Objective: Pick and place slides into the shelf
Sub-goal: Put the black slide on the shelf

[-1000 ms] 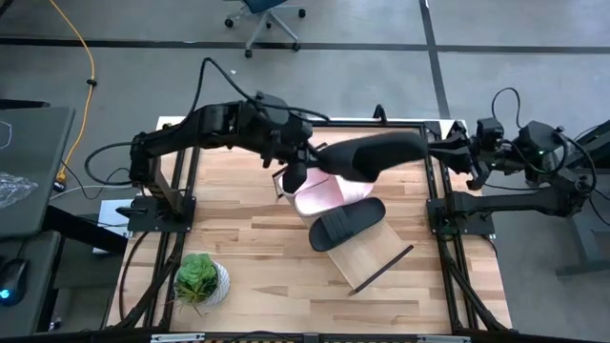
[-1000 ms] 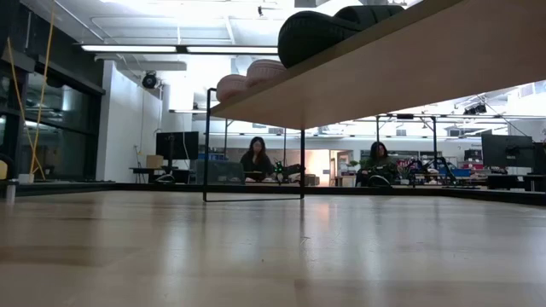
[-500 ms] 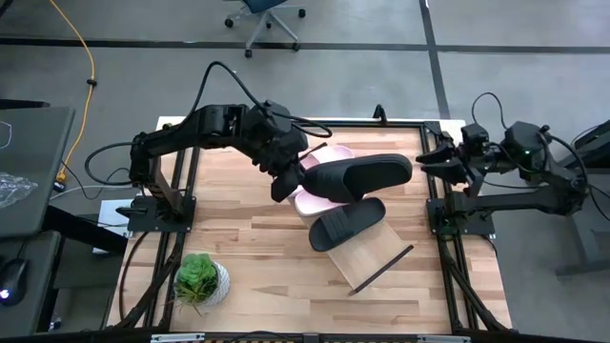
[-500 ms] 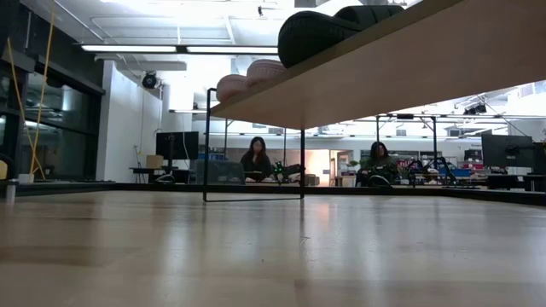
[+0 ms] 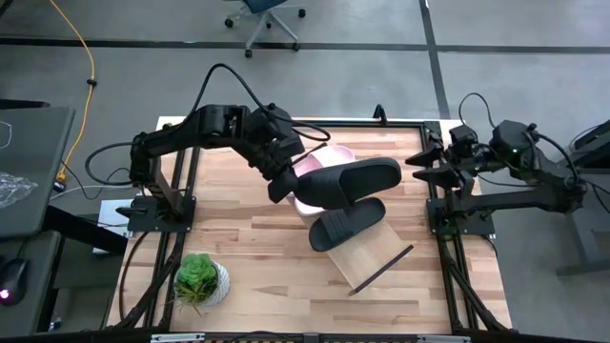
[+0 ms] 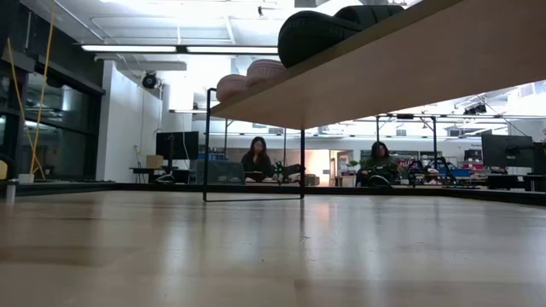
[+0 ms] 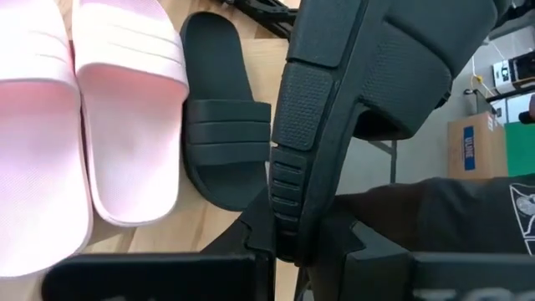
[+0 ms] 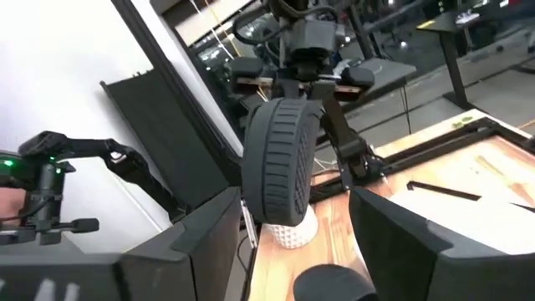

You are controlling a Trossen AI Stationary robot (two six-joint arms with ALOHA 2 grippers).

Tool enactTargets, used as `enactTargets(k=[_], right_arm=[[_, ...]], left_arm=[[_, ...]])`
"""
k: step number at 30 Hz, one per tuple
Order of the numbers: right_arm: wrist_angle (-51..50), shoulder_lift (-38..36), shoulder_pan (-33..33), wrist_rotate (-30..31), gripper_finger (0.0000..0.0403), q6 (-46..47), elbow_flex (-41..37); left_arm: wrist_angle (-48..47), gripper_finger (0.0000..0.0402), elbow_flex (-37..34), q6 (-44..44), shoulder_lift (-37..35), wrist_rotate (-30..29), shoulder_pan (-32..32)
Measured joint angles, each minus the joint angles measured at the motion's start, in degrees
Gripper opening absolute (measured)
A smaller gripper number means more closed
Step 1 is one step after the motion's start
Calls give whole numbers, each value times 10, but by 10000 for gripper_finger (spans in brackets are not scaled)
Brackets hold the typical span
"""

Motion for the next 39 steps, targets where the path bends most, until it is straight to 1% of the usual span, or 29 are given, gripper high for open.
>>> enactTargets(k=[6, 8, 18, 28, 30, 33, 39], right_arm=[[-2, 25, 0, -7, 216, -2, 0], [-1, 32, 0, -15, 216, -4, 0], [47, 64, 0, -50, 216, 4, 0], [64, 97, 0, -48, 213, 13, 0], [67, 102, 0, -47, 205, 12, 0], [72, 103, 0, -36, 181, 11, 0], [89, 96, 0, -22, 105, 20, -1]], left_arm=[[-1, 25, 0, -3, 7, 4, 5], [-5, 25, 0, -3, 8, 15, 8], [-8, 25, 0, -3, 9, 13, 19], [-8, 25, 0, -1, 9, 13, 18], [-8, 25, 0, -1, 9, 14, 18], [-8, 25, 0, 2, 9, 21, 18], [-15, 25, 0, 18, 9, 22, 18]])
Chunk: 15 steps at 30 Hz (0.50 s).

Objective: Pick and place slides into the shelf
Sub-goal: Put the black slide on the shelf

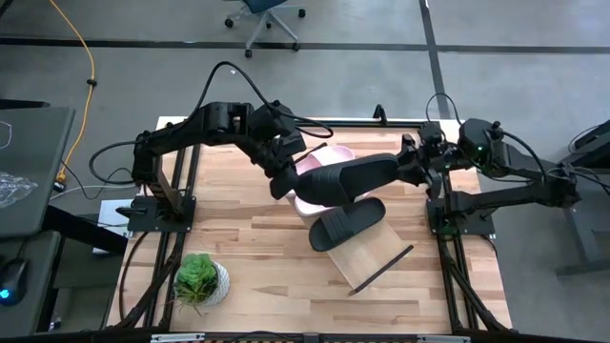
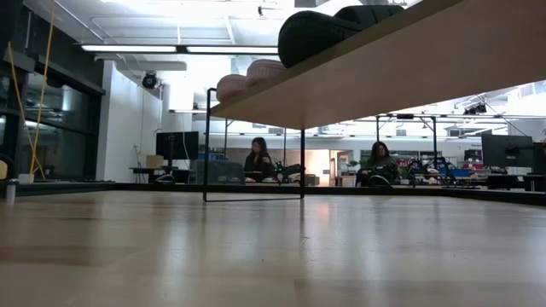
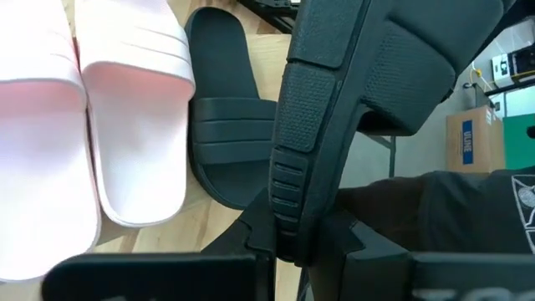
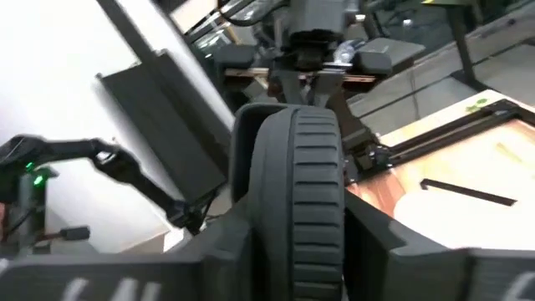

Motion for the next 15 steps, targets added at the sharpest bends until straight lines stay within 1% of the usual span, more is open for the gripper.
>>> enactTargets(k=[2, 6, 11, 15], right_arm=[[-1, -2, 0, 15, 78, 6, 0], [-14, -8, 0, 35, 37, 10, -1], [-60, -27, 0, 49, 37, 34, 0], [-135, -72, 0, 82, 37, 61, 1]], left_arm=[[-4, 27, 0, 12, 0, 0, 0], [-2, 56, 0, 23, 0, -2, 0], [15, 71, 0, 55, 0, 2, 0], [26, 70, 0, 98, -3, -14, 0]])
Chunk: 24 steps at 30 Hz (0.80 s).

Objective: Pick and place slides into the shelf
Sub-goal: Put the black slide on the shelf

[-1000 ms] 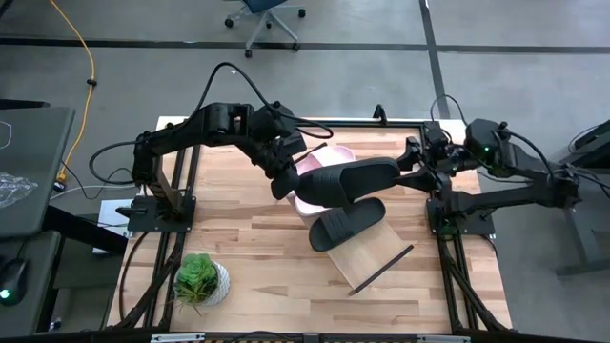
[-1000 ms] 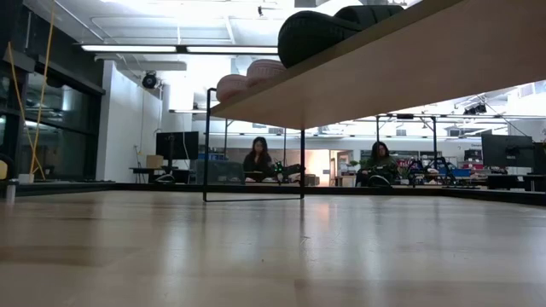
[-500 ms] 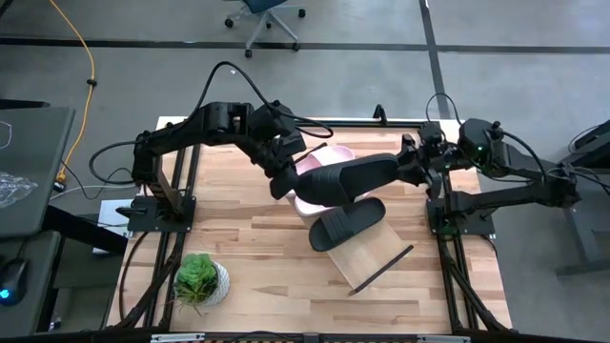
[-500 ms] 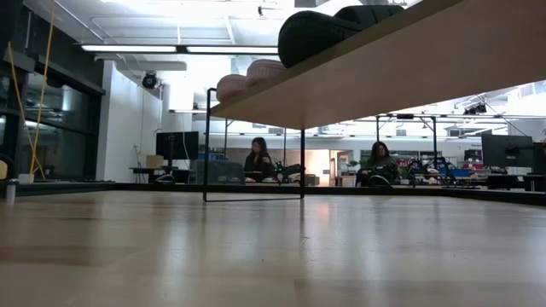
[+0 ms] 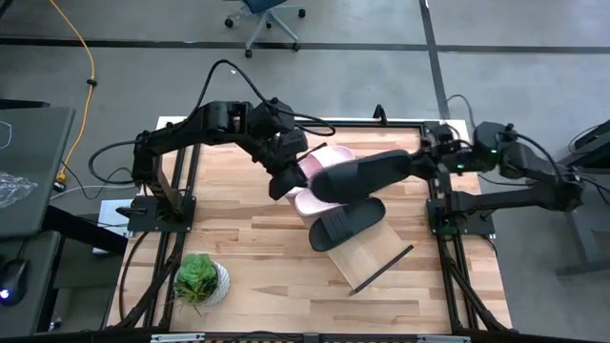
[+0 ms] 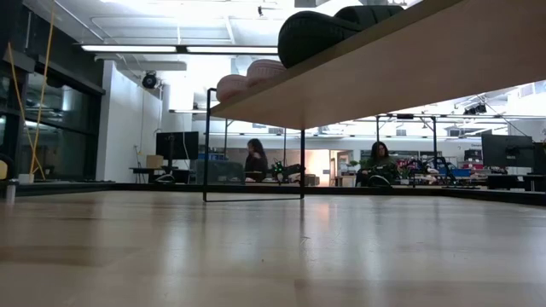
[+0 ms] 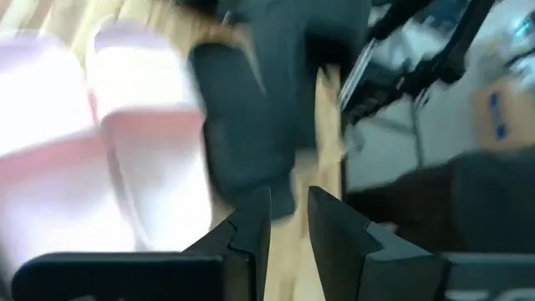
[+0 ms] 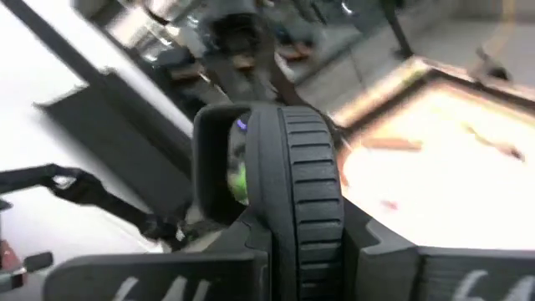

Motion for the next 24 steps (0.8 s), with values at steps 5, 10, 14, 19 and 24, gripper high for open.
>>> enactTargets(k=[5, 10, 14, 19, 24], right_arm=[[-130, -70, 0, 7, 37, 84, 2], [-169, -112, 0, 9, 37, 162, 1], [-197, -118, 0, -16, 37, 212, 1], [-233, -111, 0, -46, 37, 252, -1], [-245, -96, 0, -68, 37, 277, -2]], left_arm=[[-12, 72, 0, 65, -4, -16, -1], [9, 73, 0, 110, -3, -75, -1], [33, 73, 0, 133, -3, -101, 0], [82, 73, 0, 196, -3, -146, -1], [139, 74, 0, 288, -3, -168, -13]])
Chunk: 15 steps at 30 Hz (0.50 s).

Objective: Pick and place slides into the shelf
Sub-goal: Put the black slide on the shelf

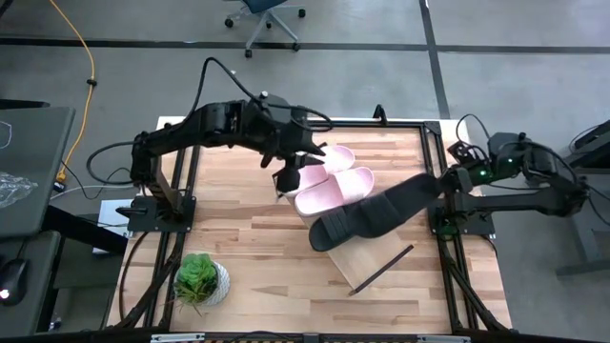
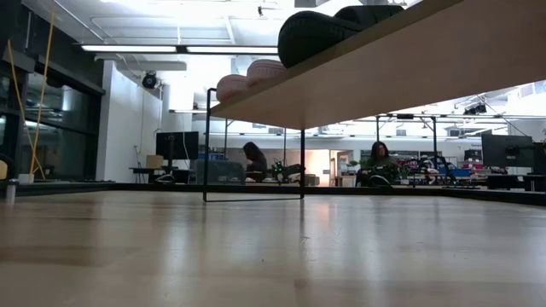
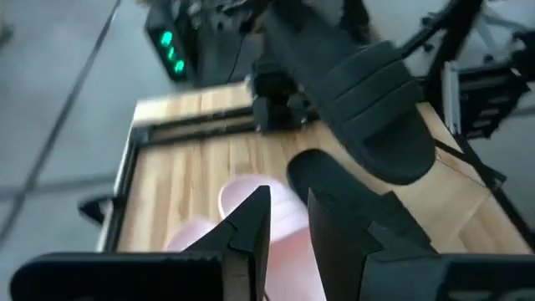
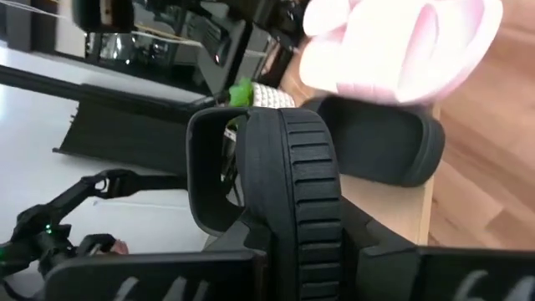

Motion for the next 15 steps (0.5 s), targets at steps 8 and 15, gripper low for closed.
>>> enactTargets(k=[8, 15], right_arm=[[-8, 23, 0, -12, 36, 40, 0], [-13, 33, 0, -19, 36, 77, 0]], left_arm=[[-21, 74, 0, 111, -19, 8, -11], [-91, 74, 0, 139, -64, -44, -10]])
